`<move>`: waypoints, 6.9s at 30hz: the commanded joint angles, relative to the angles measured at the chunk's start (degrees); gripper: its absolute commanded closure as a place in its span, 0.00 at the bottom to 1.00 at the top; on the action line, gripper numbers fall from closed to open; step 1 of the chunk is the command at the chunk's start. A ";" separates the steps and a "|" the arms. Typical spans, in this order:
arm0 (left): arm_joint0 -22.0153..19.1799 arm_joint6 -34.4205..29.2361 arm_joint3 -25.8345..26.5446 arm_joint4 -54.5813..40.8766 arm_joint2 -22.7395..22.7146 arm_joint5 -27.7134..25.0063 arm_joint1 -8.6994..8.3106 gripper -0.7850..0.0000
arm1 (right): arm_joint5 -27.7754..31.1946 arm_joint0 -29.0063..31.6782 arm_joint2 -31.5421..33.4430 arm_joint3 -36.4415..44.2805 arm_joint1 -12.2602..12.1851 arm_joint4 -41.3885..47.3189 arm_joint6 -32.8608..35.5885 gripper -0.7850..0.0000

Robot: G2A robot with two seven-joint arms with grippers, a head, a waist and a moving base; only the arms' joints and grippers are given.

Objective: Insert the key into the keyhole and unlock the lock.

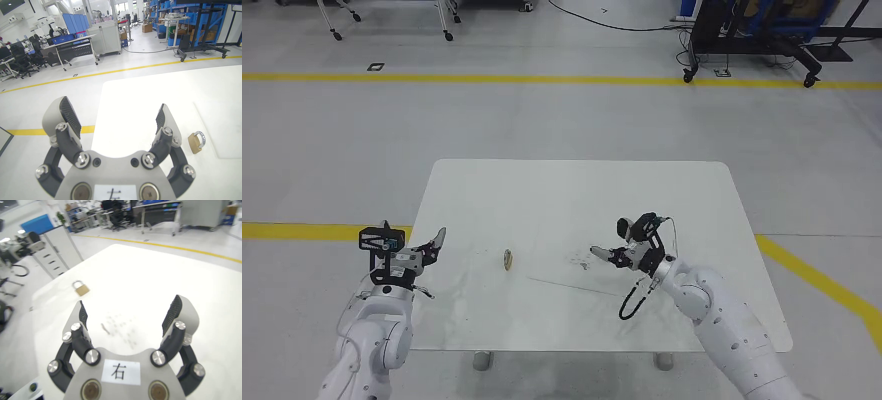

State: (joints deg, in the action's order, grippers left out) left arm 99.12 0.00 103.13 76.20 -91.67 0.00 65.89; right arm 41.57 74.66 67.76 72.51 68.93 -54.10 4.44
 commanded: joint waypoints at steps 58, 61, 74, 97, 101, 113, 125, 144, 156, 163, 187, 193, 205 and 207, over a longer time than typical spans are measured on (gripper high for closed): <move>0.00 0.00 0.00 0.00 0.00 0.00 0.00 0.00 | -3.00 -4.51 -9.06 1.88 -0.75 -23.07 5.57 1.00; 0.00 0.00 0.00 0.00 0.00 0.00 0.00 0.00 | -3.00 -4.51 -9.06 1.88 -0.75 -23.07 5.57 1.00; -5.51 -7.01 4.54 0.44 9.07 -3.91 0.76 0.00 | -3.00 -4.51 -9.06 1.88 -0.75 -23.07 5.57 1.00; -23.96 -23.62 -2.91 21.09 36.14 -18.05 3.55 0.00 | -3.00 -4.51 -9.06 1.88 -0.75 -23.07 5.57 1.00; -29.41 -29.98 -8.05 27.00 42.80 -14.87 5.44 0.00 | -3.00 -4.51 -9.06 1.88 -0.75 -23.07 5.57 1.00; -33.04 -32.39 -18.62 30.05 44.30 -13.95 6.90 0.00 | -3.00 -4.51 -9.06 1.88 -0.75 -23.07 5.57 1.00; -32.90 -29.97 -24.97 31.43 47.05 -13.74 8.23 0.00 | -3.00 -4.51 -9.06 1.88 -0.75 -23.07 5.57 1.00; -30.74 -31.25 -15.52 29.78 42.84 -10.00 8.76 0.00 | -11.22 3.19 -1.80 11.49 -2.65 -26.24 -4.27 1.00; -28.63 -29.01 -12.12 28.00 39.66 -9.83 8.25 0.00 | -11.84 4.56 -0.41 12.41 -2.84 -24.80 -7.58 1.00; -26.19 -18.47 -12.25 1.51 26.97 -12.67 7.60 0.00 | -13.58 4.92 0.61 12.07 -1.93 -11.08 -14.59 1.00; -28.48 -22.80 -26.87 -62.16 21.51 -39.95 8.08 0.00 | -6.21 1.55 -2.79 6.96 0.44 13.67 -20.28 1.00; -33.78 -44.49 -36.71 -93.28 21.62 -39.08 7.56 0.00 | -5.38 -1.33 -5.82 4.21 1.41 14.71 -19.32 1.00; -32.30 -44.46 -34.35 -97.21 21.93 -38.89 7.62 0.00 | -3.05 -1.04 -7.71 5.50 2.02 19.97 -17.91 1.00; -32.27 -46.49 -34.09 -98.72 22.03 -40.07 7.55 0.00 | -1.80 -1.61 -8.87 4.92 2.49 23.88 -17.01 1.00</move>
State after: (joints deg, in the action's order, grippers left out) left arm 66.87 -45.36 68.97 -21.82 -69.69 -39.45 73.48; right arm 39.17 73.36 59.40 77.80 71.22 -32.50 -12.94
